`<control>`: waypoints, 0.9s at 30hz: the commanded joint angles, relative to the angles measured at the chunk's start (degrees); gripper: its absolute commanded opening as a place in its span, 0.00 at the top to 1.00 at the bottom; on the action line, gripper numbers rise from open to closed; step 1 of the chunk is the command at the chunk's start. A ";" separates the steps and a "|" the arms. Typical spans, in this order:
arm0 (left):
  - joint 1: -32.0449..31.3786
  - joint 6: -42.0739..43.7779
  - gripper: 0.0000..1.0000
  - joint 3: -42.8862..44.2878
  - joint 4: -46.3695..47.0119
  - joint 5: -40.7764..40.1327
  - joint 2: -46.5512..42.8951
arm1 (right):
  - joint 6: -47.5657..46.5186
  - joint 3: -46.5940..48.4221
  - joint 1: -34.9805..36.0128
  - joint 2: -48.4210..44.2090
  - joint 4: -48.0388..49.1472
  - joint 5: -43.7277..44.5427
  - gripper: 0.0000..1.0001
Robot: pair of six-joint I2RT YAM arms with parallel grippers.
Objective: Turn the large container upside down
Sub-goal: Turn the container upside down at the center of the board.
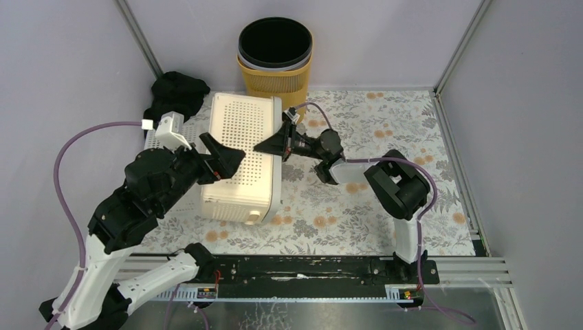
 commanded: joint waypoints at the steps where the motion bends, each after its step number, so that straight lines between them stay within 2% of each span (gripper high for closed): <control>1: -0.08 -0.37 0.00 -0.84 0.51 -1.34 0.19 | -1.20 7.11 2.16 1.59 14.29 3.79 1.00; 7: -0.07 0.07 0.00 -0.75 0.23 -2.17 0.57 | -1.82 6.59 2.40 3.86 14.28 3.59 1.00; 21: -0.02 0.51 0.00 -1.93 0.94 -2.28 1.91 | -4.39 -8.36 0.16 3.30 14.15 1.89 1.00; 27: -0.11 0.64 0.00 -2.40 1.34 -2.34 2.36 | -5.17 -14.11 -1.90 1.97 14.21 0.28 0.90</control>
